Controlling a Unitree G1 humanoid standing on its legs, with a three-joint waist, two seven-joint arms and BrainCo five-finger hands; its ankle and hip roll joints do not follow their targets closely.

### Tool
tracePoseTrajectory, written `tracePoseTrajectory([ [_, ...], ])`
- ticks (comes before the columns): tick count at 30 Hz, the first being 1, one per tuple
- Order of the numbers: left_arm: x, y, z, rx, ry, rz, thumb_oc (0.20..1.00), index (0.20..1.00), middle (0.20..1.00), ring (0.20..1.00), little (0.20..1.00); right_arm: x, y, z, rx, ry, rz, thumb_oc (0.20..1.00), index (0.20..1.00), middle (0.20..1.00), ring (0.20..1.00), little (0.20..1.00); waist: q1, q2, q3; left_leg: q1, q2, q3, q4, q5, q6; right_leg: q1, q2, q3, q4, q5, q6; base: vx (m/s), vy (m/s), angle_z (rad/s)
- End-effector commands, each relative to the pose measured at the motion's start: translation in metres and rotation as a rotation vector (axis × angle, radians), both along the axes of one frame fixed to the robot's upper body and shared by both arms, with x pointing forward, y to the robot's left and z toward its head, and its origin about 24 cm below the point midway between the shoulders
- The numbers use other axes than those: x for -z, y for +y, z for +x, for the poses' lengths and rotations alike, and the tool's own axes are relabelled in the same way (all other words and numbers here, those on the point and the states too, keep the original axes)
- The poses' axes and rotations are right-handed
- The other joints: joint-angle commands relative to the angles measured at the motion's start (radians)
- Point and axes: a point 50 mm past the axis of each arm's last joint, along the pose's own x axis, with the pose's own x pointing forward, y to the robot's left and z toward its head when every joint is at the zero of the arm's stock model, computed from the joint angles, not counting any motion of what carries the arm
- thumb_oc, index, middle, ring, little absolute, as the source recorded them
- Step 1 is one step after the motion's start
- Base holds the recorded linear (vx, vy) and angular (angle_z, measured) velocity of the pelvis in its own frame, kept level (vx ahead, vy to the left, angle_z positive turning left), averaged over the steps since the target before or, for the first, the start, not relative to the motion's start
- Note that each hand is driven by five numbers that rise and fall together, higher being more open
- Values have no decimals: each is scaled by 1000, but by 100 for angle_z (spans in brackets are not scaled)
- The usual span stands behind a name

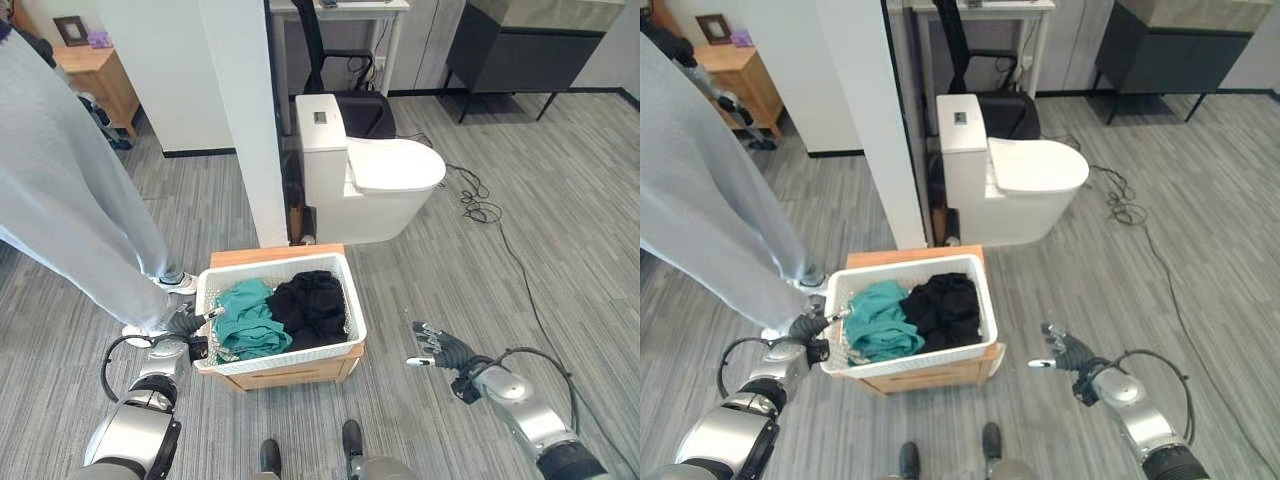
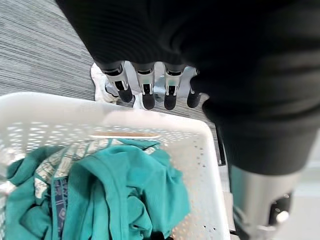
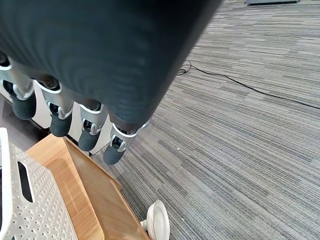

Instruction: Grab the laundry basket,head to the washer,open it,put in the laundry and shut it.

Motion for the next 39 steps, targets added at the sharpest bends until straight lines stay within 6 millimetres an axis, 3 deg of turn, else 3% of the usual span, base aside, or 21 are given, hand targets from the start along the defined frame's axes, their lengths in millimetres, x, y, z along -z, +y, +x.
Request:
tracePoseTrajectory([
  [1, -19, 0, 19, 16, -48, 37, 1000, 1000, 1000, 1000, 1000, -19, 2, 17, -15, -112, 15, 1000, 1000, 1000, 1000, 1000, 5, -25, 29, 31, -11, -25, 9, -78, -8, 17, -49, 15, 2, -57, 95, -58, -4, 0],
  [20, -30, 12, 24, -5, -6, 92, 1000, 1000, 1000, 1000, 1000, -35, 4, 35, -5, -191, 16, 1000, 1000, 1000, 1000, 1000, -19, -84, 80, -53, 3, -28, 9, -55, -9, -80, -34, 35, 2, -22, 97, -17, -3, -1],
  [39, -42, 6, 37, 96, 15, 232, 1000, 1000, 1000, 1000, 1000, -51, -4, 36, -9, -255, -21, 1000, 1000, 1000, 1000, 1000, -47, -72, 106, -103, -1, -22, 9, -45, -8, -142, -35, 53, 2, -6, 100, -5, 0, -3],
])
